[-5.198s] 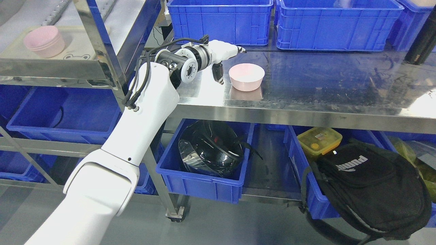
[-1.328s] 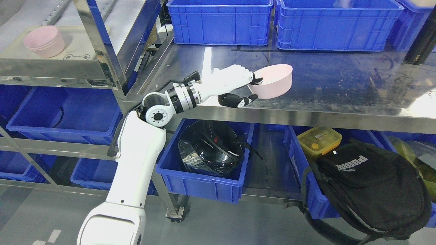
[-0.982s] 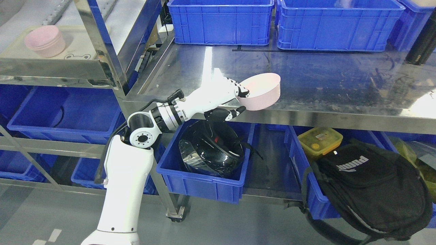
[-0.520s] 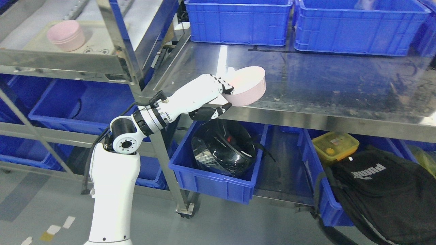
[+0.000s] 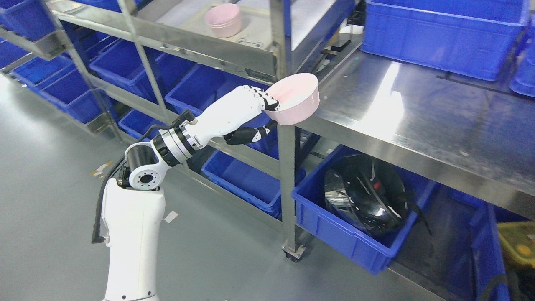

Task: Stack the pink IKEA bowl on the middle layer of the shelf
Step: 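Hold the pink bowl in the left hand while turning to another shelf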

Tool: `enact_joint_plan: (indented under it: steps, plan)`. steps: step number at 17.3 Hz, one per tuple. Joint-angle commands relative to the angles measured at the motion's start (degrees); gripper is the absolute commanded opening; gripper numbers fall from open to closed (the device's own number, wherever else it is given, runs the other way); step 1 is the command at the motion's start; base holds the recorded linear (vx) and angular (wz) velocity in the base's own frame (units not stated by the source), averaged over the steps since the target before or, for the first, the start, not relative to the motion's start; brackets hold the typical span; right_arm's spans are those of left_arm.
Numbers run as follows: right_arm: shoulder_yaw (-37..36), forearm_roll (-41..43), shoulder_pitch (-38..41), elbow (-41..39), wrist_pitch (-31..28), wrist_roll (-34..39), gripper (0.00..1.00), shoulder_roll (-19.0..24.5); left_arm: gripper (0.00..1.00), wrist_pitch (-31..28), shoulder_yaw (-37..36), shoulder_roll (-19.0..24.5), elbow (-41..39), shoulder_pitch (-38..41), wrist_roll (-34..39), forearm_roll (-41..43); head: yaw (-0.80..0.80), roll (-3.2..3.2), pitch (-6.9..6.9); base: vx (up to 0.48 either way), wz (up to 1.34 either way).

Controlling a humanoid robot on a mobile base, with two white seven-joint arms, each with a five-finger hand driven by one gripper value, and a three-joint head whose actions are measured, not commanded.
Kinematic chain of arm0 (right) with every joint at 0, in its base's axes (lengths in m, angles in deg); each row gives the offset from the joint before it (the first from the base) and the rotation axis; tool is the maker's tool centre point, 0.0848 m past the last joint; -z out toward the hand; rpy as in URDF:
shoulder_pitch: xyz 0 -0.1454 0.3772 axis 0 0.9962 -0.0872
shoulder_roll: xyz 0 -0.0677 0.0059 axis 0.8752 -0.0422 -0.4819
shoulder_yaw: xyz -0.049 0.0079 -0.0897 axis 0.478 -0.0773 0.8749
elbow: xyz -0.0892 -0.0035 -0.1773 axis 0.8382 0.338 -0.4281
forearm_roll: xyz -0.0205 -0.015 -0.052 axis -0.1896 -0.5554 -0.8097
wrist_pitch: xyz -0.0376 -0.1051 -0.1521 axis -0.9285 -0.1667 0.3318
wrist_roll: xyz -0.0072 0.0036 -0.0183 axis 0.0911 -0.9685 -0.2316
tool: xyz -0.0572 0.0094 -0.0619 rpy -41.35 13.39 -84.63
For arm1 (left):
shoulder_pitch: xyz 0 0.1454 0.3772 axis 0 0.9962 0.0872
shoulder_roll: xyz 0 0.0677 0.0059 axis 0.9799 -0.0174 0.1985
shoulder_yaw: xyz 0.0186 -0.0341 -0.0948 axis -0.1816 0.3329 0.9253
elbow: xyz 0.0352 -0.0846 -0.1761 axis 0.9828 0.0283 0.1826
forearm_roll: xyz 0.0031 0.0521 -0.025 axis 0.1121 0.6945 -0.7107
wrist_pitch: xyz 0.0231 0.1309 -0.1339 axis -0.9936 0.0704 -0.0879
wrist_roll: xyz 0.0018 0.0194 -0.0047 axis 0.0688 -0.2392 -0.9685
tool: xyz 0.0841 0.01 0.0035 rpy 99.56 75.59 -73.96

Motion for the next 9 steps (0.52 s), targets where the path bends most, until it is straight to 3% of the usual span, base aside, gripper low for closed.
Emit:
enact_joint_plan:
  steps: [1,9]
  plan:
    - [0.0,0.0,1.2,-1.0,0.0,-0.1,1.00,-1.0,0.03,0.0,0.8,0.2,-1.5,0.1,0.0,0.1,0.00,0.00,0.00,0.060,0.81]
    - [0.0,0.0,1.2,-1.0,0.0,-0.1,1.00,-1.0,0.03,0.0,0.8,0.4,-1.5,1.1,0.0,0.1,0.00,0.00,0.03,0.093,0.93]
